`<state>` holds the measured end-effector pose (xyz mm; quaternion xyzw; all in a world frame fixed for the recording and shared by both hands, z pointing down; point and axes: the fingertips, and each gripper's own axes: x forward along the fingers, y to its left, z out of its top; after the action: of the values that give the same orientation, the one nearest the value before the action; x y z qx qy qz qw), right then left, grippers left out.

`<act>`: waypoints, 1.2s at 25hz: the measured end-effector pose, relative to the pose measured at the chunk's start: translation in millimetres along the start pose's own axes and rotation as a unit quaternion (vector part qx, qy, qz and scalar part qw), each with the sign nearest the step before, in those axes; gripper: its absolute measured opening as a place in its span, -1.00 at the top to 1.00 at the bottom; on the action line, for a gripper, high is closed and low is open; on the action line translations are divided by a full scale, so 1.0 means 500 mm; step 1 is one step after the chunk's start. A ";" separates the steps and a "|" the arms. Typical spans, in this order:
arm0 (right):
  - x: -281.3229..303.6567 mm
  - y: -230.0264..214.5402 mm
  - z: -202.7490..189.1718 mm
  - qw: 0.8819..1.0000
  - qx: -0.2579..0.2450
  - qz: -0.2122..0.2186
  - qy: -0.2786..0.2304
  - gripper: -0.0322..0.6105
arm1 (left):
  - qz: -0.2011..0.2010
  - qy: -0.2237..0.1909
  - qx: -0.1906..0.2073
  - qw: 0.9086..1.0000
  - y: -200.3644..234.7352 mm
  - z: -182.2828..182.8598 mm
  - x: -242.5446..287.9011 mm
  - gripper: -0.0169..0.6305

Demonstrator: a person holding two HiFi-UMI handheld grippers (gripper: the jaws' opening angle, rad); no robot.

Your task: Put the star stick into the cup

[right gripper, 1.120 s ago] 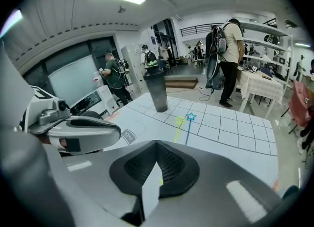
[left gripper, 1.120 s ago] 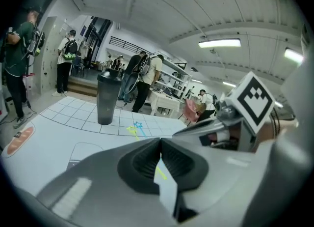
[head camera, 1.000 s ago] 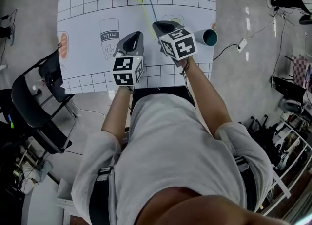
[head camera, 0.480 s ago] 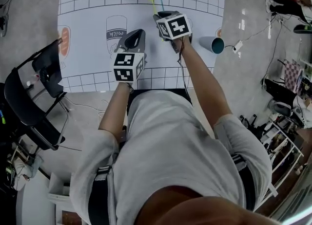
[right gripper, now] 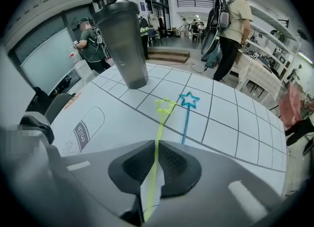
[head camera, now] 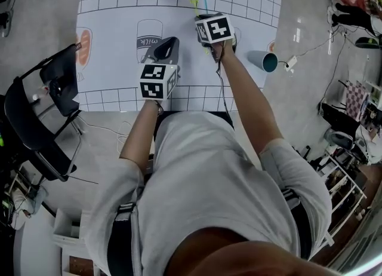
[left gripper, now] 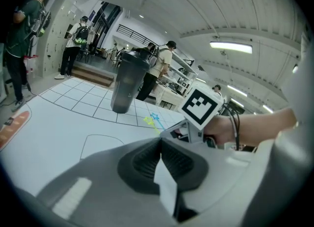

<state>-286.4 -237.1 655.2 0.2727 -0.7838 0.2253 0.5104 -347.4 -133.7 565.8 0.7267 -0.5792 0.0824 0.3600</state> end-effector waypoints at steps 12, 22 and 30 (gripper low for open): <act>-0.126 -0.012 0.041 0.984 0.099 0.044 -0.144 0.85 | -0.019 -0.006 0.027 0.999 -0.057 0.021 0.008 0.94; -0.298 -0.085 0.011 0.956 0.162 0.049 -0.242 0.85 | -0.073 -0.019 0.077 0.994 -0.200 0.066 0.042 0.94; -0.455 -0.136 -0.024 0.921 0.192 0.031 -0.337 0.85 | -0.118 -0.013 0.113 0.986 -0.315 0.067 0.063 0.94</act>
<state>-158.3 -235.8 454.7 0.4012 -0.8592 0.2816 0.1467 -205.4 -167.9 491.0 0.8272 -0.4805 0.0950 0.2755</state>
